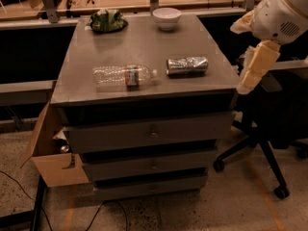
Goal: Move redbull can near white bowl
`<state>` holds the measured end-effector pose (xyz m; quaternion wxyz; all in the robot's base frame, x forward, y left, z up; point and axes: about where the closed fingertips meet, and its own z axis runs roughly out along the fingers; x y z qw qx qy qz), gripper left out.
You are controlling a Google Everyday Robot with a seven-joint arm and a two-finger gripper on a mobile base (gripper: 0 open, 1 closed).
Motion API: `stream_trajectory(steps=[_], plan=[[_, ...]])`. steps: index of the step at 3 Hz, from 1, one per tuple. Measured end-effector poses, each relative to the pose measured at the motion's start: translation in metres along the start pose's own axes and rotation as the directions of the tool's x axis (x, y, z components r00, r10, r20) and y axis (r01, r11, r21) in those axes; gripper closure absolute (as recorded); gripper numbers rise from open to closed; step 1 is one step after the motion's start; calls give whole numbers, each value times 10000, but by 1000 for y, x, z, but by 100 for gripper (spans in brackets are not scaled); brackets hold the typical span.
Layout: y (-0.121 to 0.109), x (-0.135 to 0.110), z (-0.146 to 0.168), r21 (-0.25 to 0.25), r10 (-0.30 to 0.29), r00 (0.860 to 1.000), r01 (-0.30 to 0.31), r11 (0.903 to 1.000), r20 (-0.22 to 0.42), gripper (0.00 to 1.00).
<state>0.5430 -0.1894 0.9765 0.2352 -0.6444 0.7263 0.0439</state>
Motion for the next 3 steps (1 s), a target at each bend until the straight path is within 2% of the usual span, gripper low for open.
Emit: stream_trajectory(steps=[1,2,3], plan=[[-20,-6,25,22,7,9999,-7,10000,142,0],[-56,-14,76,-165,458,9985,-453,9988,305,0],[-59,-14,79,-177,467,9984,-462,9988,330,0]])
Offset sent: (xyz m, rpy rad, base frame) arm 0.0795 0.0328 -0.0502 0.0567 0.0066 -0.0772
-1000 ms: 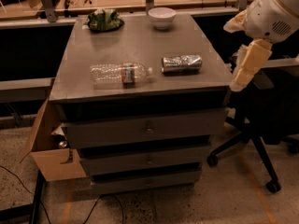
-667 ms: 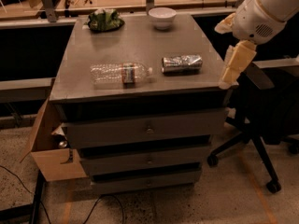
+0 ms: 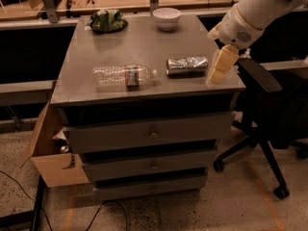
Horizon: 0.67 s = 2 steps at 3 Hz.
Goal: Move redbull can near white bowl
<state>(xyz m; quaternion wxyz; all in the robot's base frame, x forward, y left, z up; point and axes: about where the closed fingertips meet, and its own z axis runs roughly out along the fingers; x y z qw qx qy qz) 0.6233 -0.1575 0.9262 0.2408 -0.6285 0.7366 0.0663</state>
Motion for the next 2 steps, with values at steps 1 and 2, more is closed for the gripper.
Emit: stream_trajectory(steps=[1,2], plan=[[-7,-2,2,30,38,9999,-39,10000,166,0],[-27,3,8,21,446,9974,-448,9990,574,0]])
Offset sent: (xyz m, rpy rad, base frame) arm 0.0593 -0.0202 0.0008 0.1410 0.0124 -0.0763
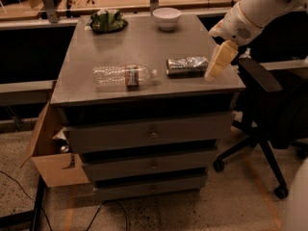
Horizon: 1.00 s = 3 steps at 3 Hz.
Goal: Move redbull can near white bowl
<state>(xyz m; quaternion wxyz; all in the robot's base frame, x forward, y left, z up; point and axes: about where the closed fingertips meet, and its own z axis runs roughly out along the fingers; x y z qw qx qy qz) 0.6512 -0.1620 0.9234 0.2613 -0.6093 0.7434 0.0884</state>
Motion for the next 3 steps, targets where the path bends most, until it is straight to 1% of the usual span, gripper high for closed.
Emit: stream_trajectory(steps=[1,2,3], plan=[[-18,-1,11,-262,332,9976,-317,9992,600,0],[-33,2,32,-533,489,9920,-429,9977,1163,0],[-52,11,55,-568,458,9638,-320,9979,2626,0]])
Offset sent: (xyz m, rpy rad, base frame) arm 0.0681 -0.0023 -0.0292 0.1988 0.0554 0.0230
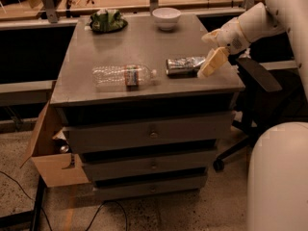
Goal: Move redbull can near white bowl
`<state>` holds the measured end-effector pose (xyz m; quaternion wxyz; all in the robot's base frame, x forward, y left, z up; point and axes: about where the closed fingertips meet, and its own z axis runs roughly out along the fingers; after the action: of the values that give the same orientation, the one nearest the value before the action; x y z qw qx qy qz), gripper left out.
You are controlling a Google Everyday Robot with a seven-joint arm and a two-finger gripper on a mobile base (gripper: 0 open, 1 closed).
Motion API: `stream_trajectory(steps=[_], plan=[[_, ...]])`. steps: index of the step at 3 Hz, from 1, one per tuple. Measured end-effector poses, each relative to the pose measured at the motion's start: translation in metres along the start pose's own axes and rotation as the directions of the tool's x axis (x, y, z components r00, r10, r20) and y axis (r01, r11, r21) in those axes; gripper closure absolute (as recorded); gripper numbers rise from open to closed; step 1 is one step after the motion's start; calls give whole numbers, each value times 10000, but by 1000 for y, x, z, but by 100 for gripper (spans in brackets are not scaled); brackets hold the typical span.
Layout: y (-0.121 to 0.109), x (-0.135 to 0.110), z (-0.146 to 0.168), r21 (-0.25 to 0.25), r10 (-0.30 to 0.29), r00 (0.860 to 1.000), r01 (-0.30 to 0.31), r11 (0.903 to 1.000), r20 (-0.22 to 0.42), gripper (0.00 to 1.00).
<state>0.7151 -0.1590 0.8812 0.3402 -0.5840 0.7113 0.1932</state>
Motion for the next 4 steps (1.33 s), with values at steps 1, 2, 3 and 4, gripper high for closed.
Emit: stream_trajectory(steps=[1,2,3,4], plan=[[-16,3,3,508,-605,9942,562,9971,890,0],[-25,7,11,788,-677,9907,586,9952,1184,0],[-29,12,18,848,-613,9910,514,9951,1194,0],[-29,16,24,758,-584,9920,500,9959,1118,19]])
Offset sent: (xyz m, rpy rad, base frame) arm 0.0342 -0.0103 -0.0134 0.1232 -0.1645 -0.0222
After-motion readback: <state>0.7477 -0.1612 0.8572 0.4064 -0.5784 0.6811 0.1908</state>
